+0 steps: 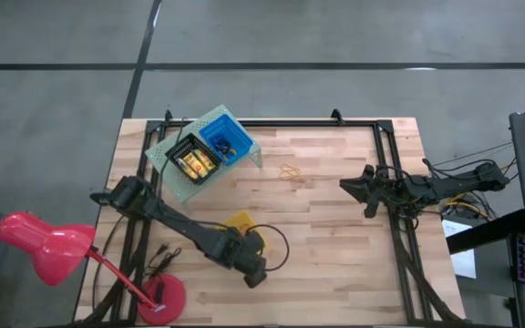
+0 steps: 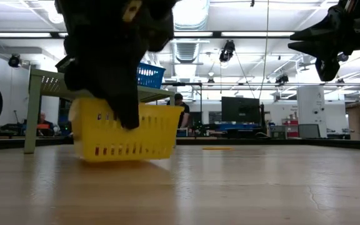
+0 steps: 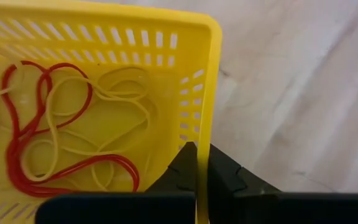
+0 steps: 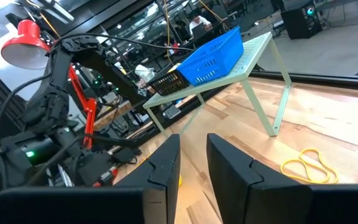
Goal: Pick & Place Office Desk Supplies
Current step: Put the yellow basket on the shelf
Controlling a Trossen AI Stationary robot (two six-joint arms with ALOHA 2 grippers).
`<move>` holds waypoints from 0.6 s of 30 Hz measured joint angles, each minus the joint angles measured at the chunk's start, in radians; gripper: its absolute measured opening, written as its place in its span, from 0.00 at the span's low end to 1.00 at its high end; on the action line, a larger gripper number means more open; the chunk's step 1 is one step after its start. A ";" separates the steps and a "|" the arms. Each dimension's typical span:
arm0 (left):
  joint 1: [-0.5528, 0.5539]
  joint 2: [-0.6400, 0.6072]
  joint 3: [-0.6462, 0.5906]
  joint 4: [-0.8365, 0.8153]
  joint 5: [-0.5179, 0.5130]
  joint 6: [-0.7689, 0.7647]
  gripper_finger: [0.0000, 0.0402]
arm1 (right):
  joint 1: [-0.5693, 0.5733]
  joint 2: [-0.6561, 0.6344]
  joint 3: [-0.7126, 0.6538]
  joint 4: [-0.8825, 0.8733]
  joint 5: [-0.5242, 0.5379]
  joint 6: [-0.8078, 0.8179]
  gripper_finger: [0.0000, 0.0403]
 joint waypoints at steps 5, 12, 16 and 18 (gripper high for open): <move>-0.007 -0.002 0.075 -0.106 0.004 -0.010 0.02 | 0.000 0.000 0.000 0.000 0.000 0.000 0.20; -0.011 -0.002 0.217 -0.343 0.006 -0.092 0.02 | 0.000 0.000 0.000 0.000 0.000 0.000 0.18; -0.010 -0.002 0.296 -0.453 0.002 -0.118 0.02 | 0.000 0.000 0.000 0.000 0.000 0.000 0.17; -0.011 -0.002 0.327 -0.509 0.002 -0.134 0.02 | 0.000 0.000 0.000 0.000 0.000 0.000 0.17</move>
